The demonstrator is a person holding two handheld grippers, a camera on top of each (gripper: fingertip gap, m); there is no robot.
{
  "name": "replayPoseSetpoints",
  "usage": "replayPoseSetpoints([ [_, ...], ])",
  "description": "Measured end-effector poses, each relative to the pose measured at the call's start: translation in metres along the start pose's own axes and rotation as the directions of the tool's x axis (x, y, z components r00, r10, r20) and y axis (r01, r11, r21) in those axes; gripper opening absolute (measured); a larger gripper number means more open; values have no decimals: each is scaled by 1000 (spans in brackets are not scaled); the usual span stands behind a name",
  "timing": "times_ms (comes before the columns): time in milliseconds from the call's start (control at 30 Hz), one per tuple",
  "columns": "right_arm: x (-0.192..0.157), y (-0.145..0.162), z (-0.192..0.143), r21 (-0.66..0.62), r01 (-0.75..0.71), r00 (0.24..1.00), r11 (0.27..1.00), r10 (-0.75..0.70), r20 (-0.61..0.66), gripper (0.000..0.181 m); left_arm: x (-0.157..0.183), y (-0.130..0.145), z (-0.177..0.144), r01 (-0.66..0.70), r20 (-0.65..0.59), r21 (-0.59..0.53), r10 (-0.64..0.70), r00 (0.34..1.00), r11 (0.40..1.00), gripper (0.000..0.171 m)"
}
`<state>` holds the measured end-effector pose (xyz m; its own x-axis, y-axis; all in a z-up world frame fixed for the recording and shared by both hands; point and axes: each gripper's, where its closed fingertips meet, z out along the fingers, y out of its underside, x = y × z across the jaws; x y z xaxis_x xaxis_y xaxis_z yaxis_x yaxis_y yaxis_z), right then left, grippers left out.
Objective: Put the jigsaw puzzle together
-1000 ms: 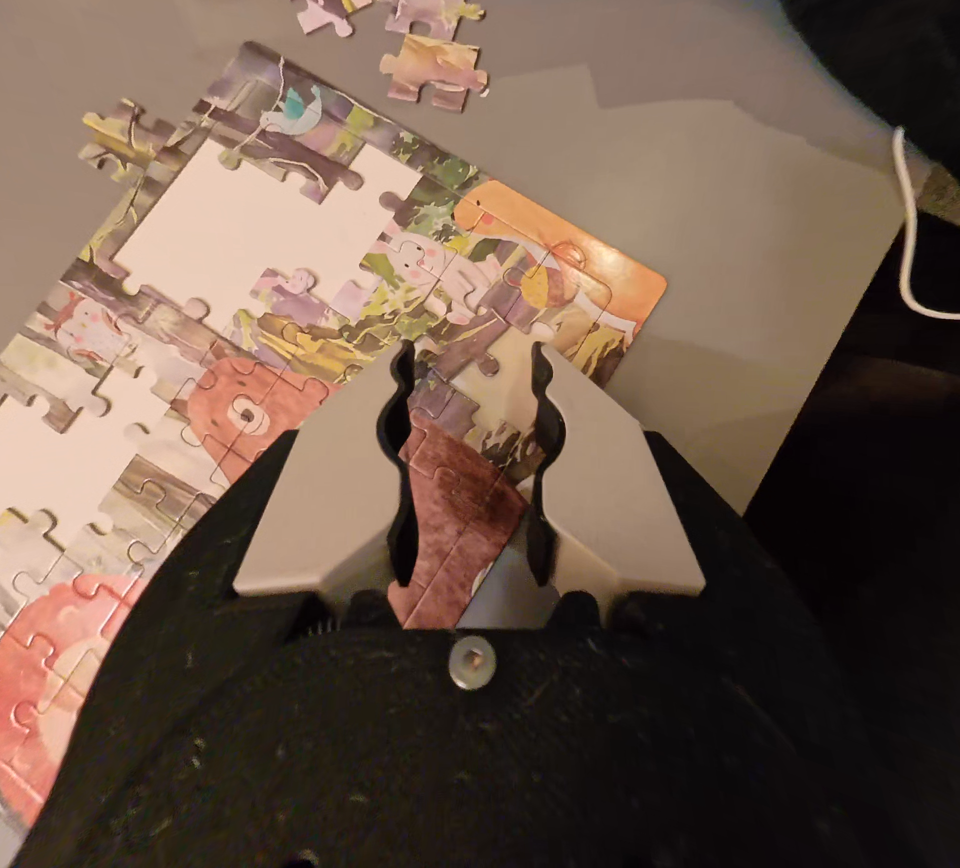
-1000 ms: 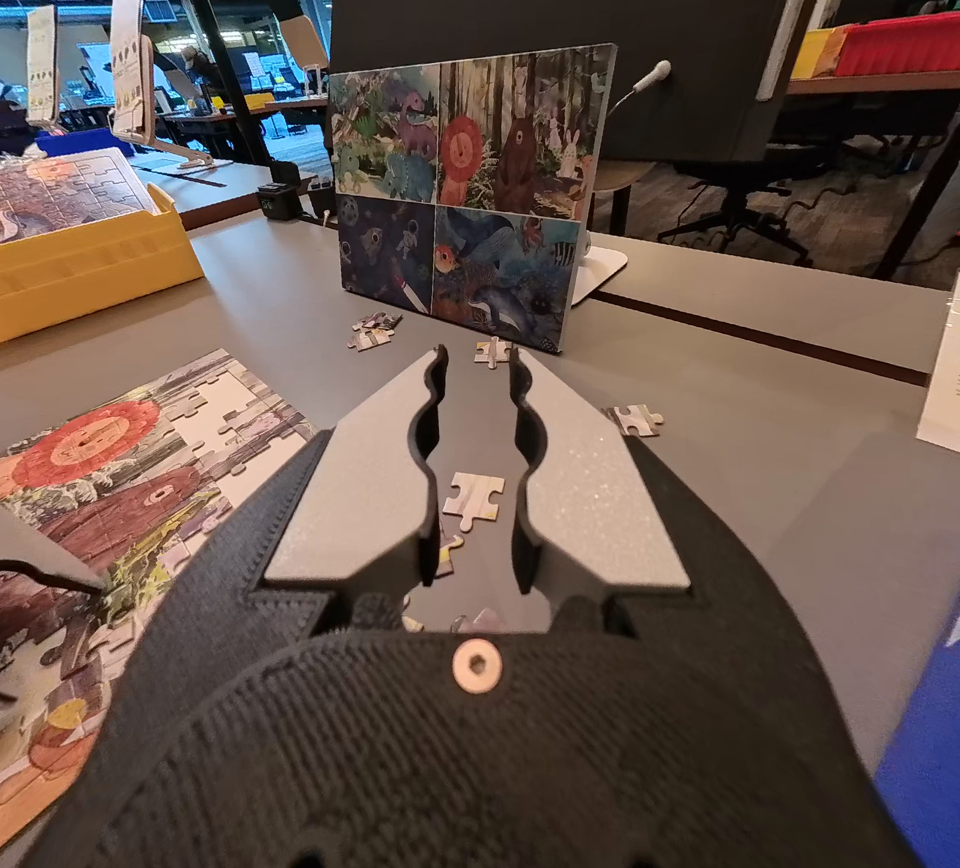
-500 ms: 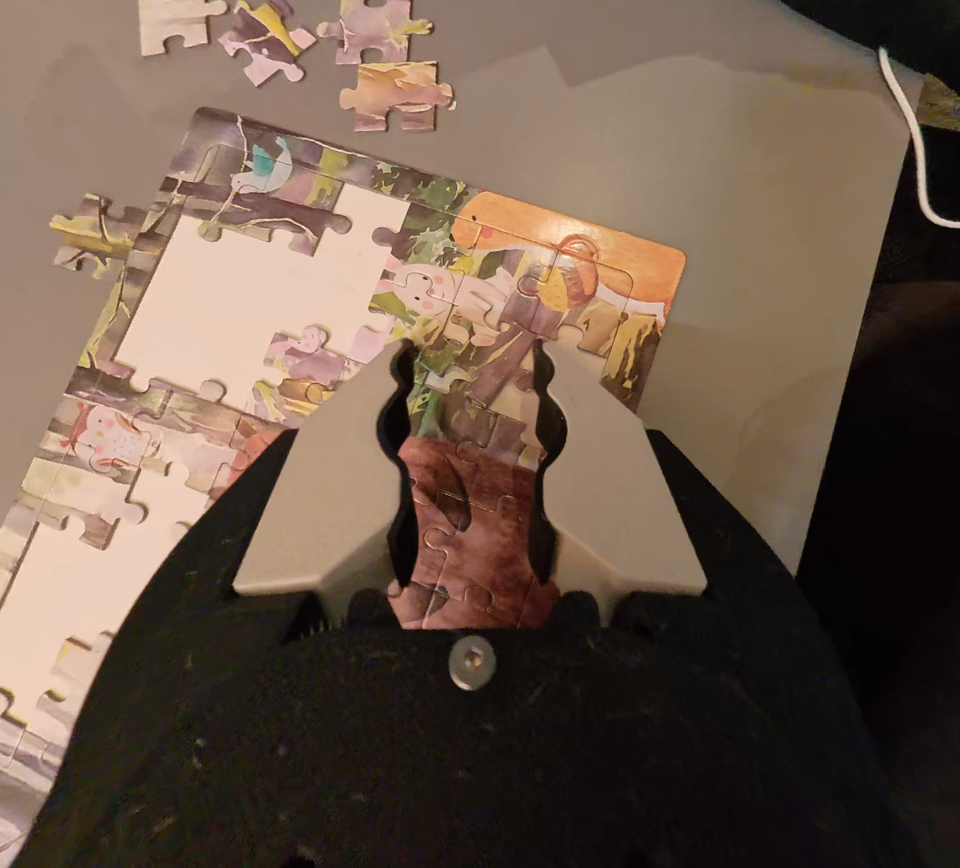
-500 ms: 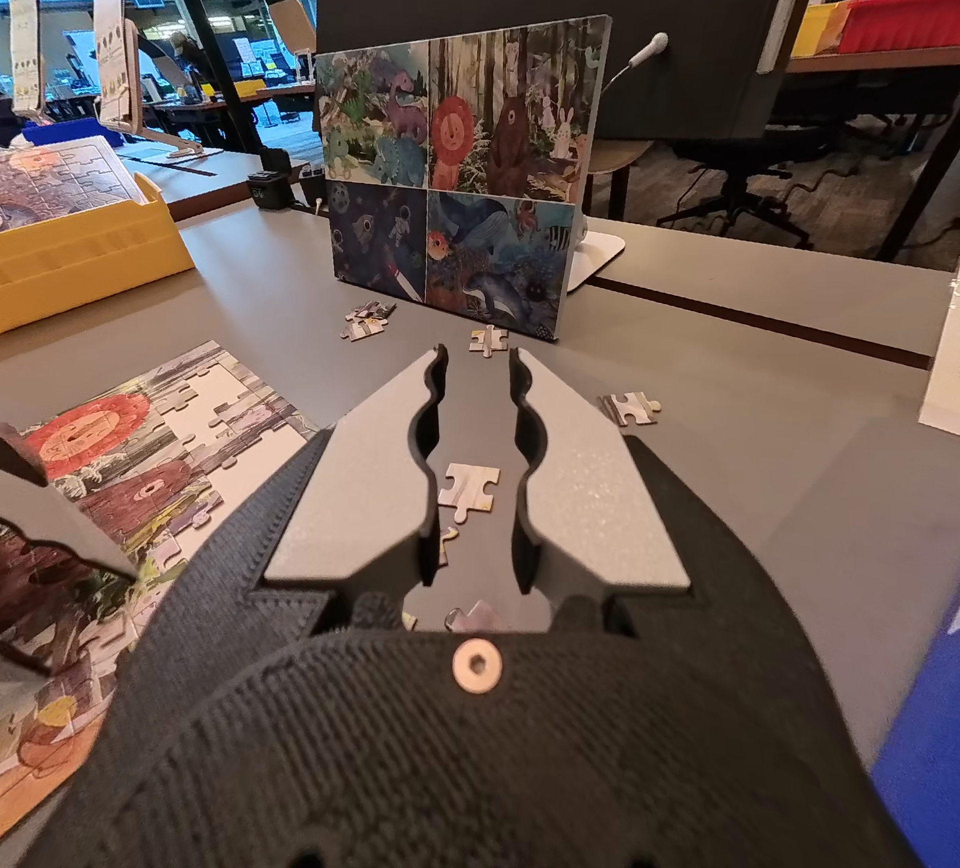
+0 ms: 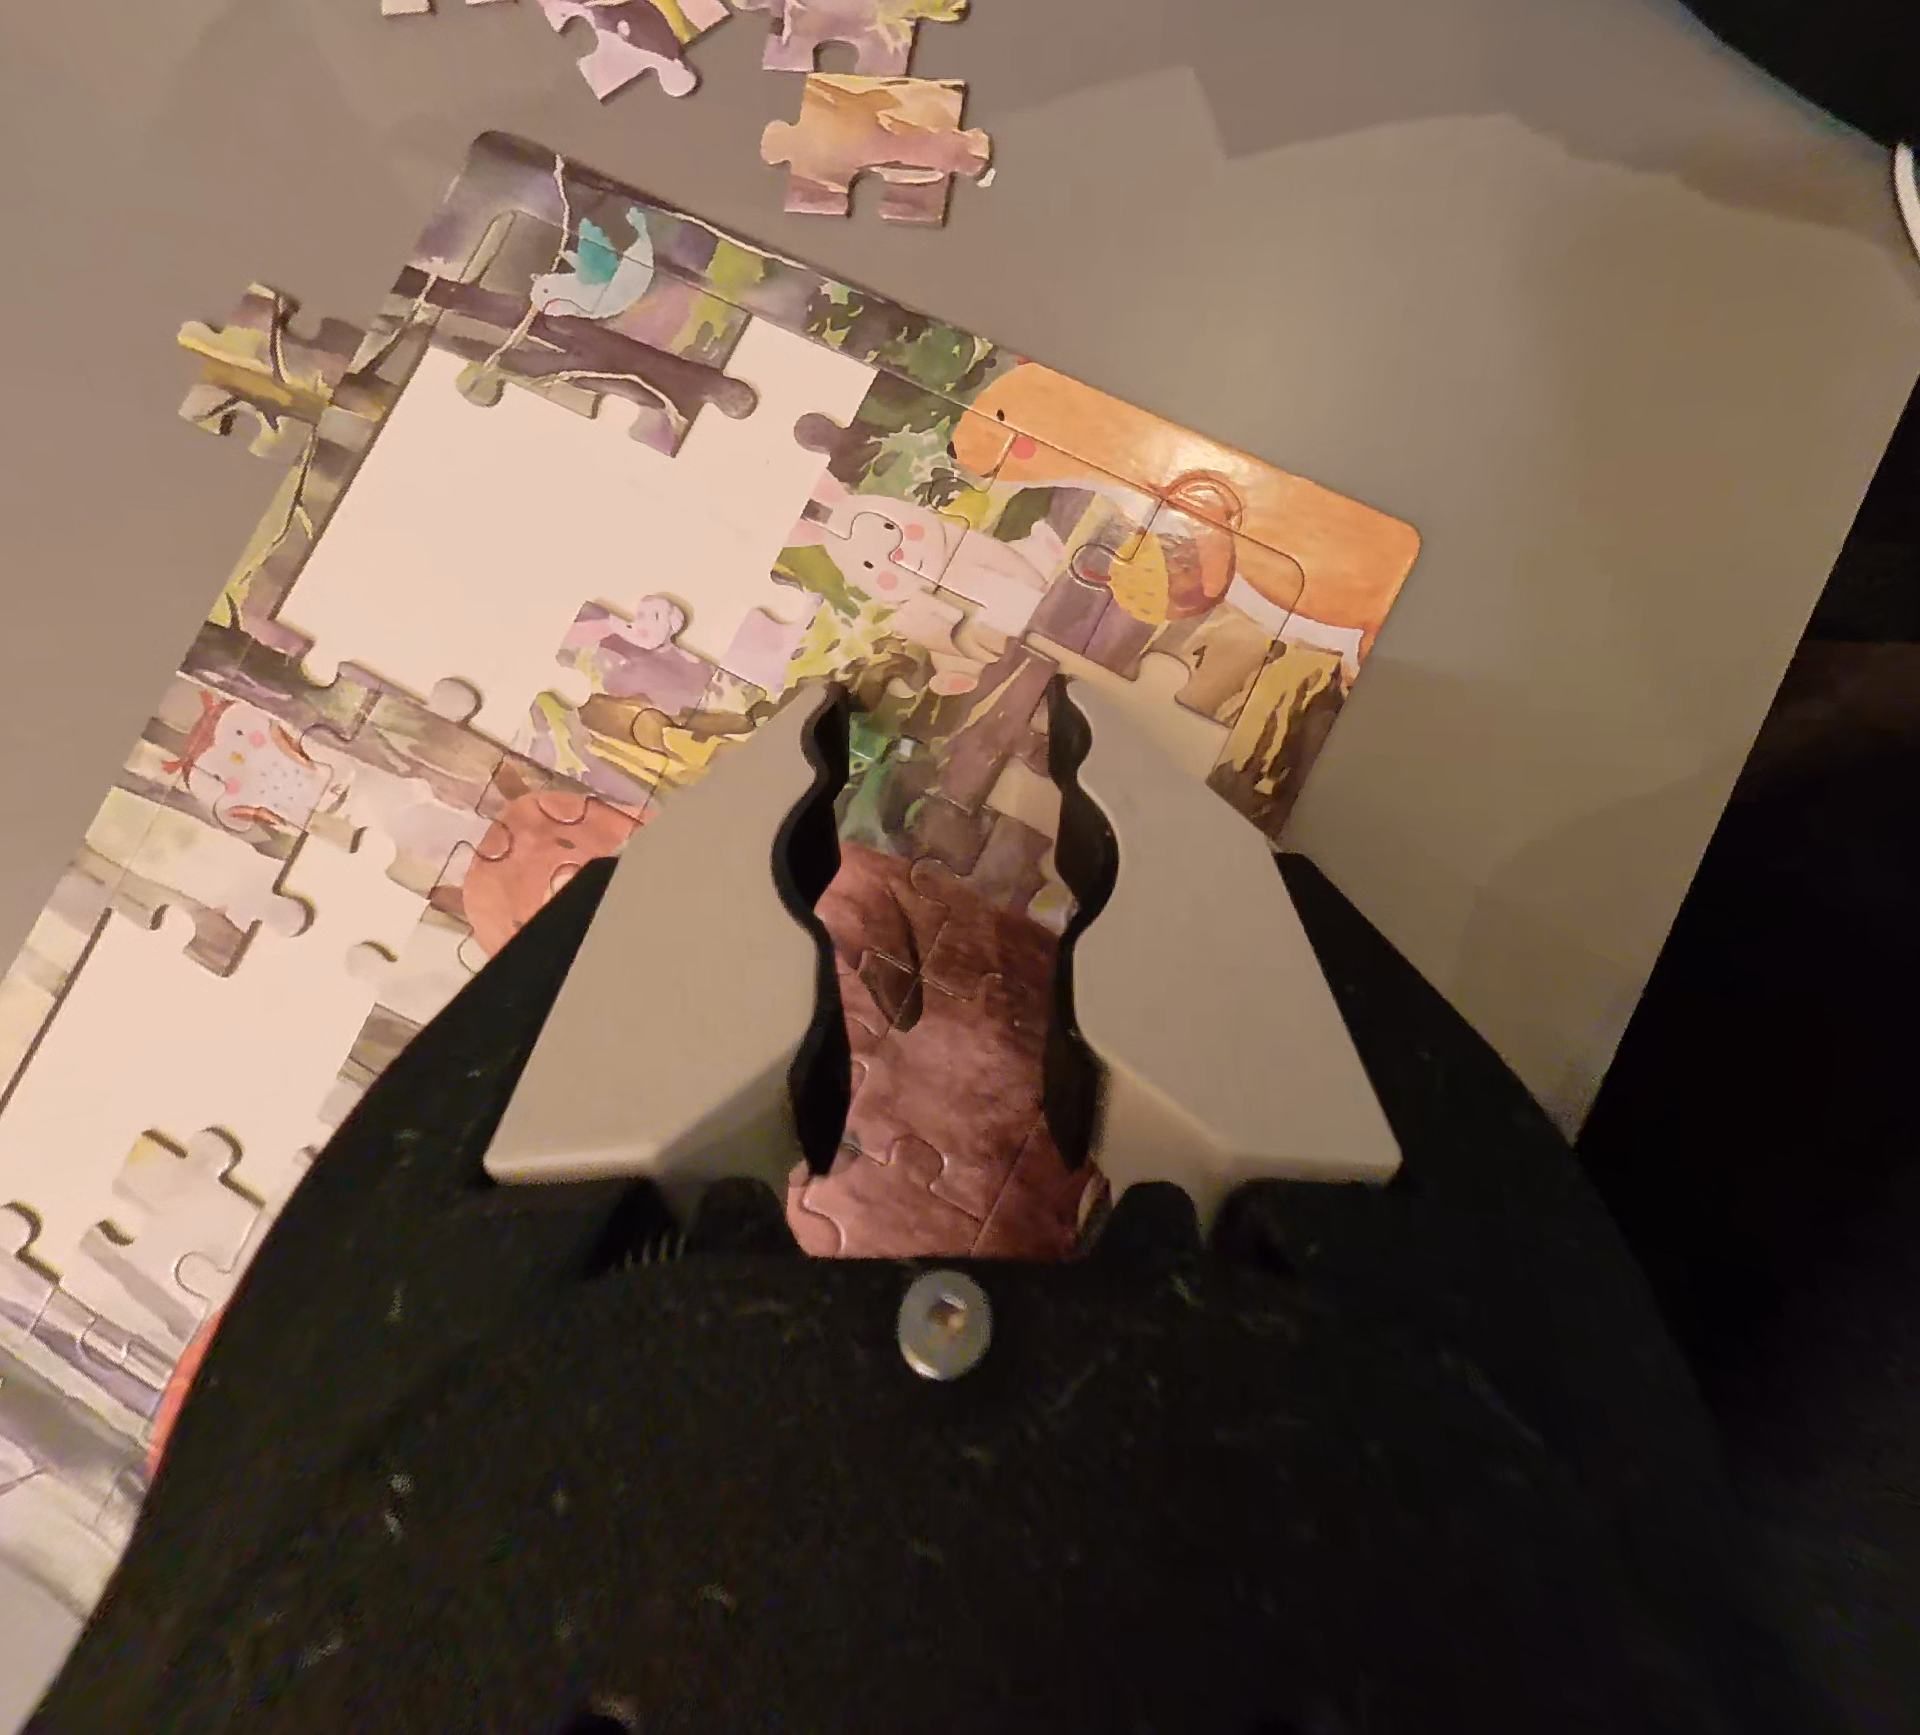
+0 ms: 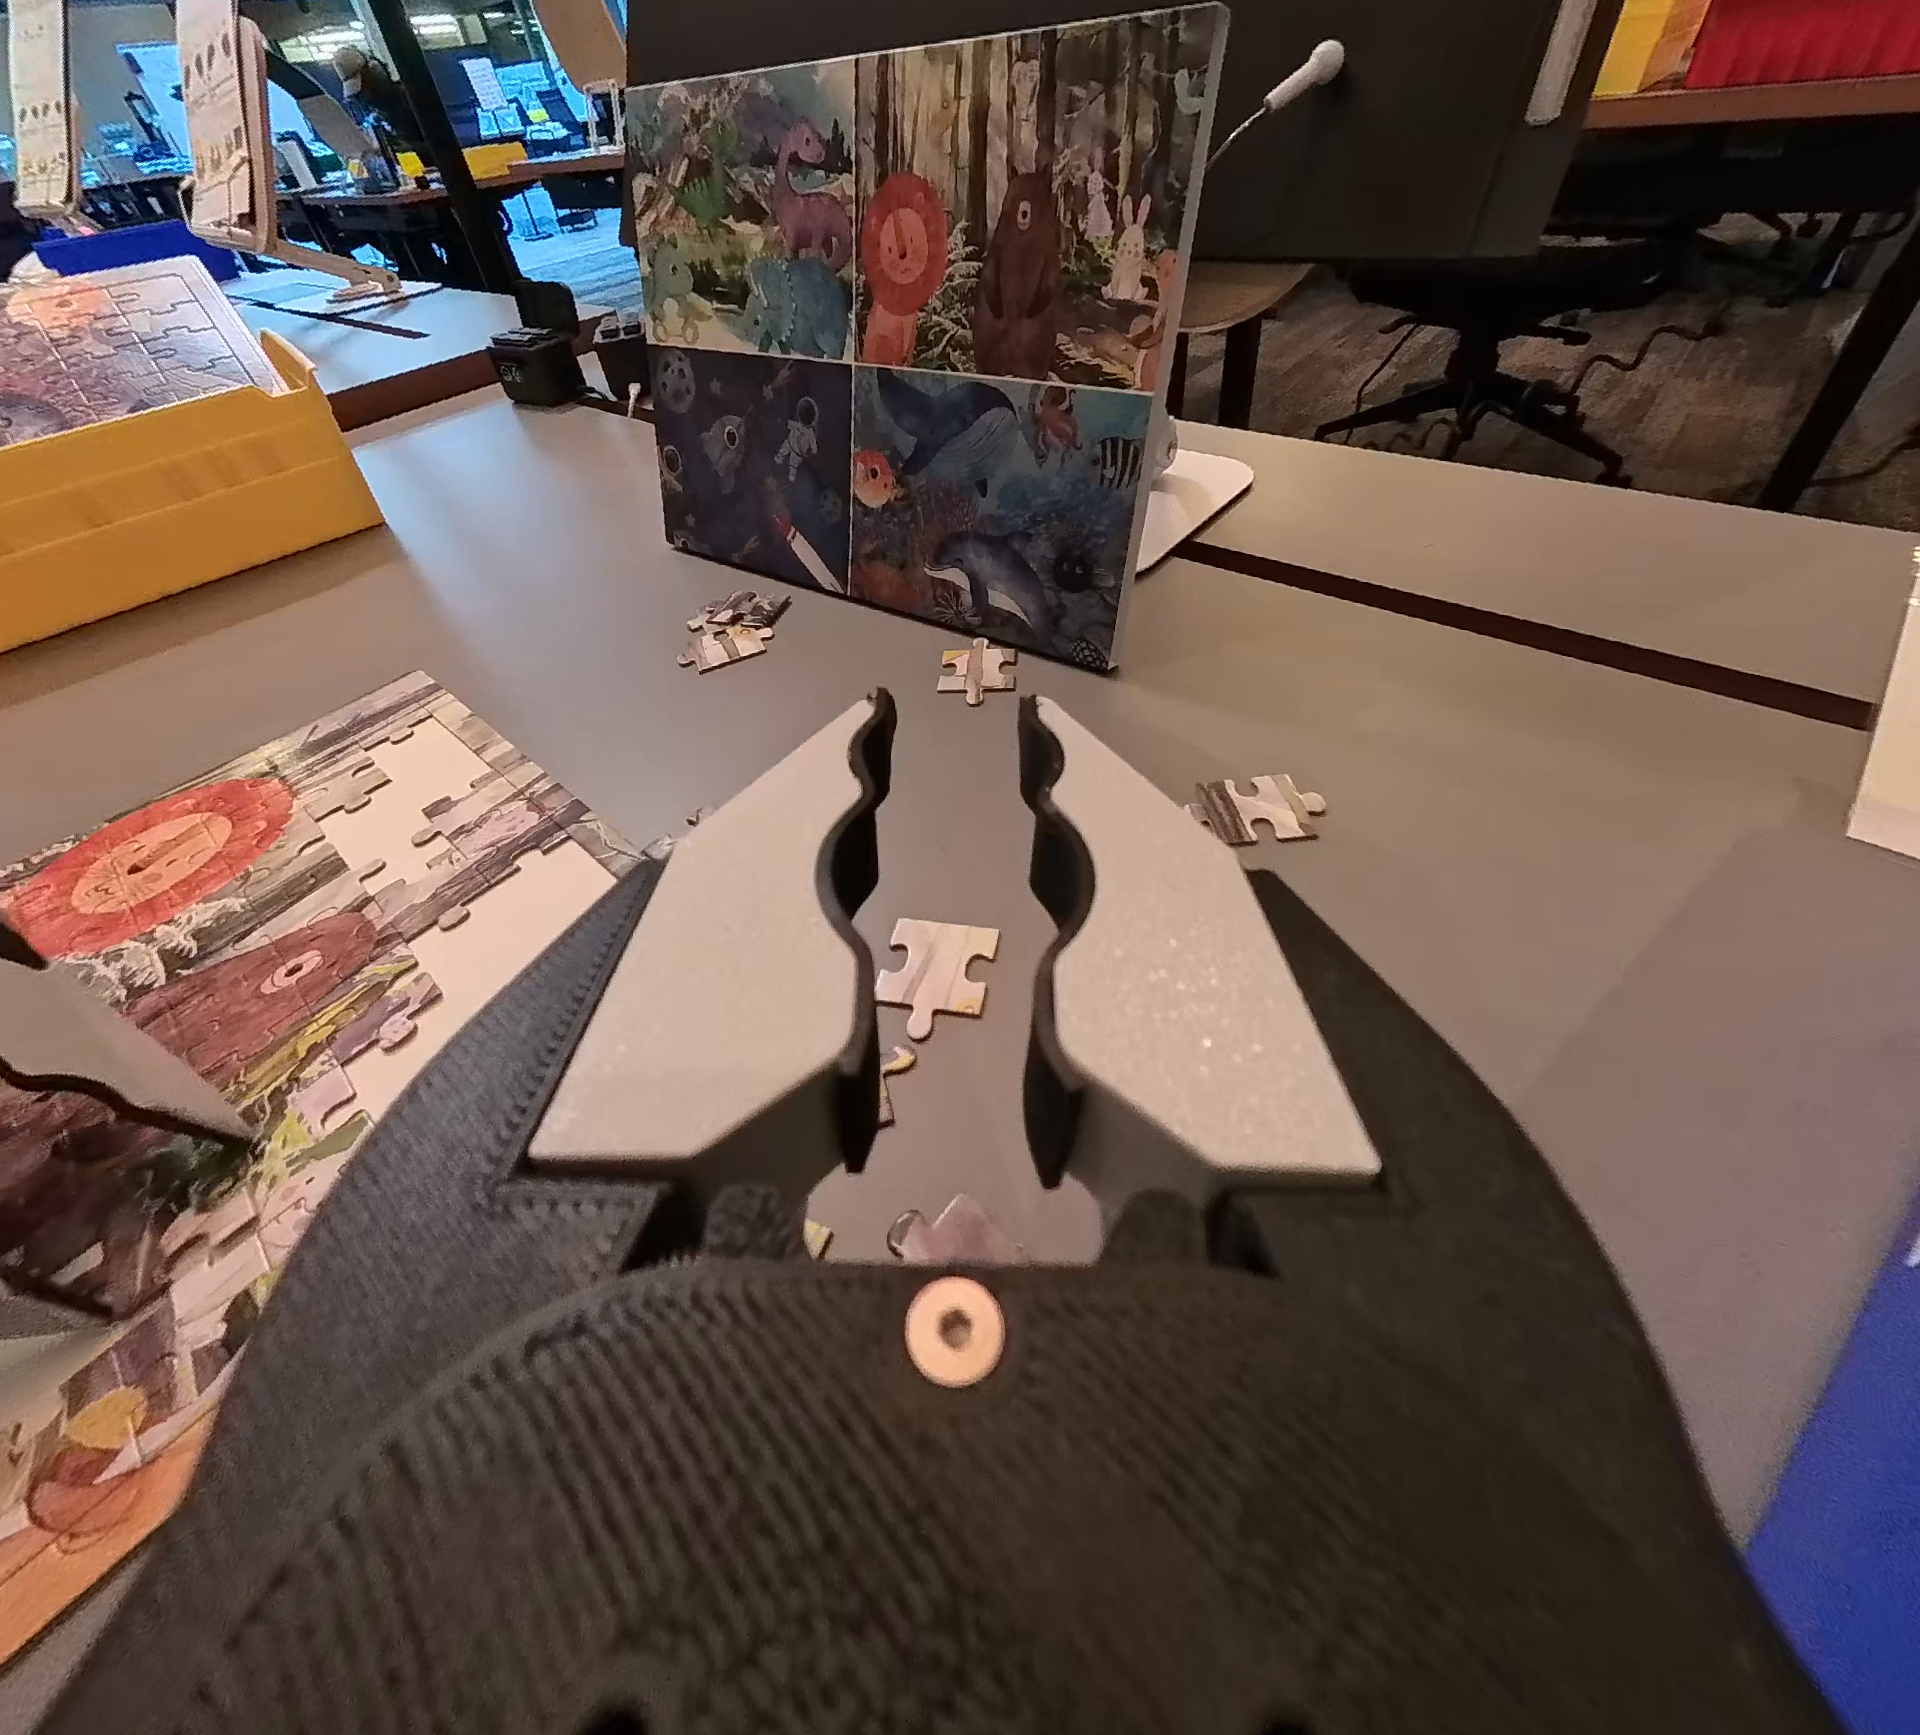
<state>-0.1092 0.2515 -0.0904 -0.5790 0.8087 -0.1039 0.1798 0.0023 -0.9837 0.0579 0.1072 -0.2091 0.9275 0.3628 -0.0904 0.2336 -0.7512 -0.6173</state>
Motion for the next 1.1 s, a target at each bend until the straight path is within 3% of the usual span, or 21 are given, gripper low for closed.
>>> replayPoseSetpoints([
  [1100,-3,2,2,-9,7,1000,1000,-7,6,23,3,10,-10,18,-47,-16,-19,999,1000,24],
])
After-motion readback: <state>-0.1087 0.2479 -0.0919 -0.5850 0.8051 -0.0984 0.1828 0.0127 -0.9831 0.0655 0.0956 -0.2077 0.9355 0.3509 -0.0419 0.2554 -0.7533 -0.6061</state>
